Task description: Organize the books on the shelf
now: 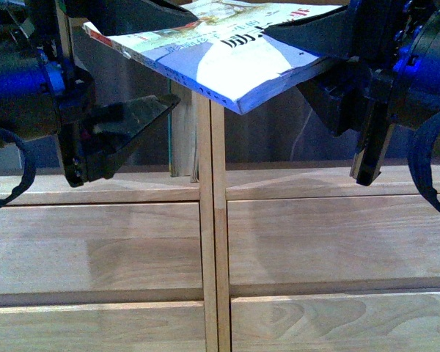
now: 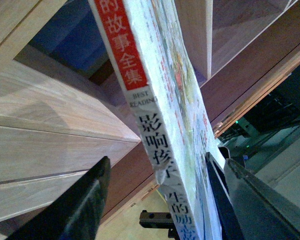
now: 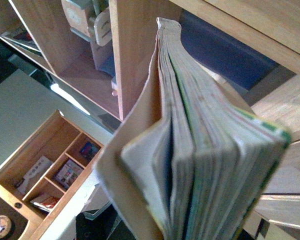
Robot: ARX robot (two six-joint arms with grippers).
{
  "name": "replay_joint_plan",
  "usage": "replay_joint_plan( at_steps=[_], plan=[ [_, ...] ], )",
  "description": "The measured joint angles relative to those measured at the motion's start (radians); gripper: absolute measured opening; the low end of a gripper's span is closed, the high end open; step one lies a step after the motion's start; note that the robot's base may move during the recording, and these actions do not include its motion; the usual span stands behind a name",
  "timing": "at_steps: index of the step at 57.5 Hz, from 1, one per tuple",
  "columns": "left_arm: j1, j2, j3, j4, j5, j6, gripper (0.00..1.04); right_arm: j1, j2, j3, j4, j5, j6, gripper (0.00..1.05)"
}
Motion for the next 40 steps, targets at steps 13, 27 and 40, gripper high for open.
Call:
replay_joint_plan(
  at_steps=[13,27,40],
  plan=[
    [-0.021,0.000,0.000,0.043,-0.006,-0.010,0.34,0.004,0.000,0.000,0.023,-0.013,0.045,0.07],
    [-0.022,-0.010,0.000,0.079,0.008,-0.035,0.07,0.020,0.004,-0.010,0.081,-0.012,0.117,0.07],
    [-0.006,-0.011,-0.010,0.116,0.025,-0.054,0.07,0.042,0.014,-0.024,0.114,0.004,0.145,0.07]
  ],
)
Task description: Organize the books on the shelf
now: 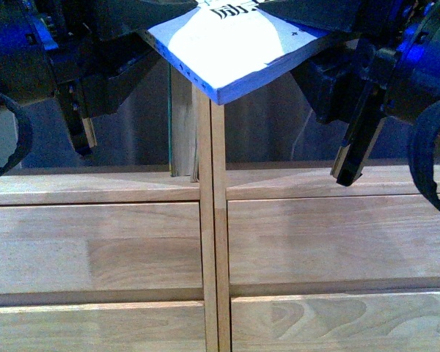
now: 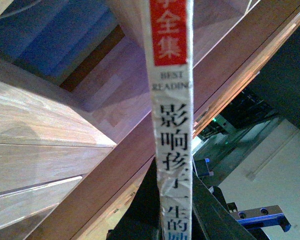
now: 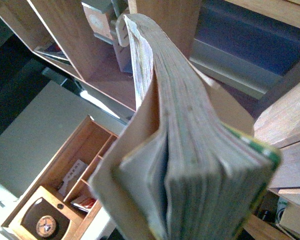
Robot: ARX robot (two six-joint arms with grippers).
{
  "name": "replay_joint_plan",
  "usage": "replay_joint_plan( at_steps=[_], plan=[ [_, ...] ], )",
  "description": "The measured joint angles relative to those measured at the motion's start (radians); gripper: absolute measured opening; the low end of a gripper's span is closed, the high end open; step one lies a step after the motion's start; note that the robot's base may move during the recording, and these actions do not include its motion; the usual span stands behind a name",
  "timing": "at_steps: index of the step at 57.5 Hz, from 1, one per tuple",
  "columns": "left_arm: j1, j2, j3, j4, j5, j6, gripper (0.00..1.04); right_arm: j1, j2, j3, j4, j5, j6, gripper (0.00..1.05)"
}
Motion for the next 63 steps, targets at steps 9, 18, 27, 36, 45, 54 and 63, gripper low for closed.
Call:
replay_joint_plan(
  at_steps=[9,18,27,36,45,54,63],
  plan=[
    [0.021,-0.009,-0.013,0.017,0.004,-0.008,0.07,0.013,0.000,-0.003,-0.025,-0.010,-0.004,0.33],
    [0.066,-0.038,-0.031,-0.012,0.001,0.038,0.07,-0.031,-0.013,-0.014,-0.110,-0.022,-0.066,0.57],
    [0.148,-0.085,-0.039,-0.089,-0.023,0.156,0.07,-0.203,-0.089,-0.028,-0.248,-0.061,-0.217,0.87],
    [0.215,-0.088,-0.033,-0.232,-0.101,0.377,0.07,-0.357,-0.161,-0.028,-0.380,-0.106,-0.395,0.97],
    [0.281,-0.048,0.044,-0.288,-0.219,0.644,0.07,-0.472,-0.243,-0.037,-0.498,-0.104,-0.670,0.98],
    [0.295,-0.010,0.145,-0.332,-0.313,0.880,0.07,-0.508,-0.320,-0.071,-0.539,-0.079,-0.945,0.98],
    [0.294,0.064,0.246,-0.415,-0.354,1.069,0.07,-0.508,-0.364,-0.099,-0.560,-0.057,-1.123,0.98]
  ],
)
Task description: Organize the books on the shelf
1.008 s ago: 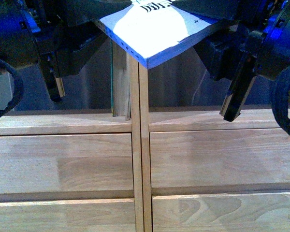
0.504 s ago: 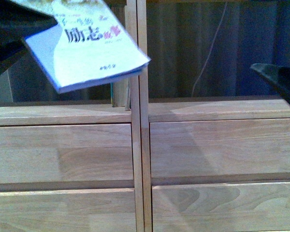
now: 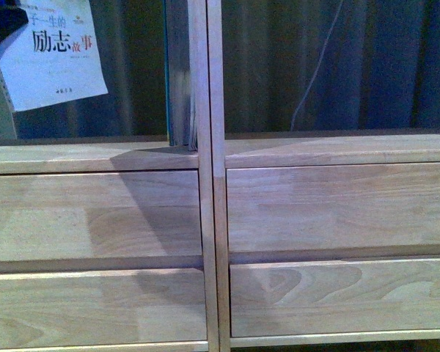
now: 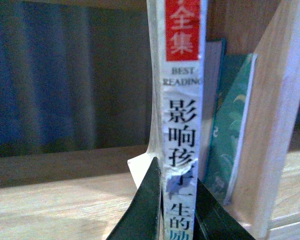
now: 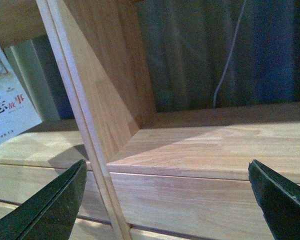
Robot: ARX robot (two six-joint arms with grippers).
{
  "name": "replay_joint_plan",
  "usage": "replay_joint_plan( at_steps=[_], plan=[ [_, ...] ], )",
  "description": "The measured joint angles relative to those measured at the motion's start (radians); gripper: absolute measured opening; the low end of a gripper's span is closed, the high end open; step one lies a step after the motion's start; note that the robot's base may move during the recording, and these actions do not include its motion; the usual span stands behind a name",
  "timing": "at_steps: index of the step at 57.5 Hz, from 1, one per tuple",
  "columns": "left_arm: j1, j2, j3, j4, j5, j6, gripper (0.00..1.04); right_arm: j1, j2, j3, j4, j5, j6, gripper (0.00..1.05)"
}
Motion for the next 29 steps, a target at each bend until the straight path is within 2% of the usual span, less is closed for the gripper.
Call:
replay_joint_plan(
  at_steps=[11,29],
  plan=[
    [-0.009,0.127,0.125,-0.053,-0.048,0.092,0.07,0.000,-0.001,-0.001,0.000,0.003,-0.059,0.98],
    [-0.064,0.317,0.312,-0.080,-0.103,0.206,0.07,0.000,-0.001,-0.001,0.000,0.003,-0.066,0.98]
  ],
)
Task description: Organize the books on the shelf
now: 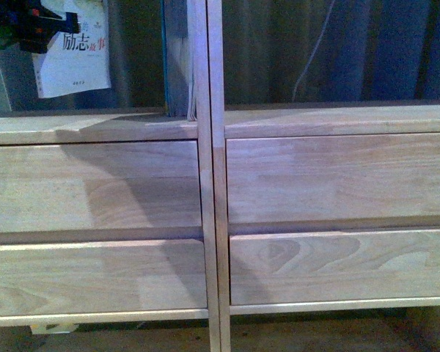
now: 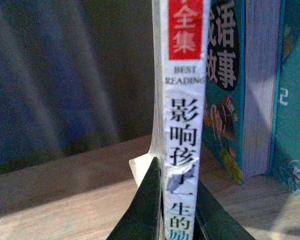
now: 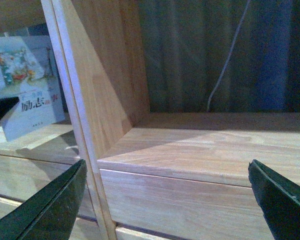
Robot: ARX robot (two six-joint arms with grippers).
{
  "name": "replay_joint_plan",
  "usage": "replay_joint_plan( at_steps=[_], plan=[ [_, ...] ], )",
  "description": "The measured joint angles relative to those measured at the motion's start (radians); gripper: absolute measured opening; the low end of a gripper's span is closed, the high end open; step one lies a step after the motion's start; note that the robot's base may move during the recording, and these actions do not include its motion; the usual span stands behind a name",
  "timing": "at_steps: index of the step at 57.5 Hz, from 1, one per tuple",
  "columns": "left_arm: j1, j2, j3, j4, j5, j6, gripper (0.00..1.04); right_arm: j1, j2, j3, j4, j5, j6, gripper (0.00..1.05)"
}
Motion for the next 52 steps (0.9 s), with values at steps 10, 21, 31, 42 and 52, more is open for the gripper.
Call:
replay_joint_plan(
  at_steps=[10,21,31,42,52],
  plan=[
    [-0.027,0.114,0.081,-0.013,-0.024,0.054,0.07,0.000,0.000,0.000,0.000,0.000,-0.002,0.98],
    [-0.032,0.225,0.220,-0.039,-0.057,0.080,0.07,0.000,0.000,0.000,0.000,0.000,-0.003,0.98],
    [-0.037,0.282,0.307,-0.069,-0.080,0.098,0.19,0.000,0.000,0.000,0.000,0.000,-0.005,0.98],
    [-0.071,0.310,0.340,-0.070,-0.080,0.120,0.49,0.000,0.000,0.000,0.000,0.000,-0.008,0.98],
    [-0.098,0.315,0.357,-0.066,-0.081,0.113,0.75,0.000,0.000,0.000,0.000,0.000,-0.010,0.98]
  ],
)
